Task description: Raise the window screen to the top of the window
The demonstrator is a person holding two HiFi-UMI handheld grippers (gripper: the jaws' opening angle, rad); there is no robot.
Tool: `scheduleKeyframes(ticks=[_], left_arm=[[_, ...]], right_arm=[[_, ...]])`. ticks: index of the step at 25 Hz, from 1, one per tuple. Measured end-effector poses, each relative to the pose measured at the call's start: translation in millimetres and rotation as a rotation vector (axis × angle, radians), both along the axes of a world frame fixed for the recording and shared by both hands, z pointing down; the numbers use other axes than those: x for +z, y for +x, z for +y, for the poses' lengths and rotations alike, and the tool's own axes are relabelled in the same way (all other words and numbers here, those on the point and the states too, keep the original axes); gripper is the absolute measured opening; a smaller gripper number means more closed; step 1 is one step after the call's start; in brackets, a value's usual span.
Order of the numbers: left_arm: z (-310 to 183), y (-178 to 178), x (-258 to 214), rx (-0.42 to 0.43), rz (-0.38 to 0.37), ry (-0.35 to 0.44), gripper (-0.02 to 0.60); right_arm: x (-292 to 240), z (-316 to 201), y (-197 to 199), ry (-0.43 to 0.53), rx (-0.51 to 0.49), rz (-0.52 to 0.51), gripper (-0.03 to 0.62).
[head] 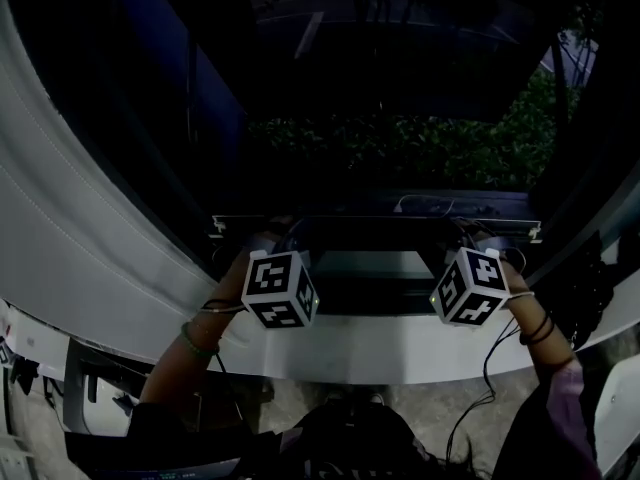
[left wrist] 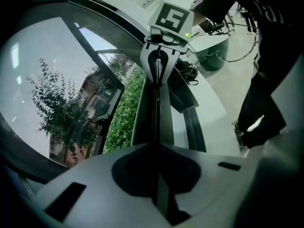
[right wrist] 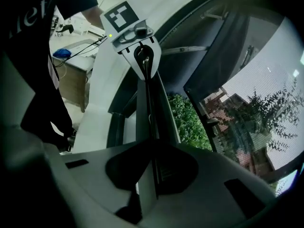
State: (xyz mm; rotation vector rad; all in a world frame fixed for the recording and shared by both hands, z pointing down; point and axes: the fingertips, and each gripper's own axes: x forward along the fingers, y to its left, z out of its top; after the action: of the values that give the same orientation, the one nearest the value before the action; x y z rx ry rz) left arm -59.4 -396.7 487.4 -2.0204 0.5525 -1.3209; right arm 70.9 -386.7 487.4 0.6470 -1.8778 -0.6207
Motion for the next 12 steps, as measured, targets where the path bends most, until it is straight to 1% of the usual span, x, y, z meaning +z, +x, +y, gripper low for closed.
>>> scheduleKeyframes(ticks=[3,4,6,8,10,11,12], left_arm=[[-1.9,-0.7,3.2,-0.038,-0.087,-0.012,0.011],[-2.0,-1.0,4.0,-0.055,-0.096,-0.022,0.011],[-0.5,0.0,4.4,-0.083,-0.059,-0.046,0.008],[-1.1,0.4,2.1,-0.089,0.012,-0.048,0.009],[-1.2,-1.1,-0.3,-0.084,0.088,-0.037,0.009],[-0.5,-1.9,-0.8,-0.083,0.115,-0.022,0.009],[0.4,-2.4,-0.7,-0.08,0.118,0.006,0.009]], right_arm=[[-0.7,-1.4,0.1,-0.004,0.017,-0.002,0.04],[-0.6,-1.7,0.1,-0.003,0.027,-0.002,0.037],[0.7,-1.3,0.2,-0.001,0.042,-0.002,0.031],[1.6,-1.0,-0.2,-0.014,0.049,-0.012,0.031],[1.0,-0.8,-1.3,-0.034,0.047,-0.029,0.034],[0.8,-0.3,-1.7,-0.036,0.042,-0.034,0.034],[0.9,0.3,-1.8,-0.031,0.036,-0.035,0.034]])
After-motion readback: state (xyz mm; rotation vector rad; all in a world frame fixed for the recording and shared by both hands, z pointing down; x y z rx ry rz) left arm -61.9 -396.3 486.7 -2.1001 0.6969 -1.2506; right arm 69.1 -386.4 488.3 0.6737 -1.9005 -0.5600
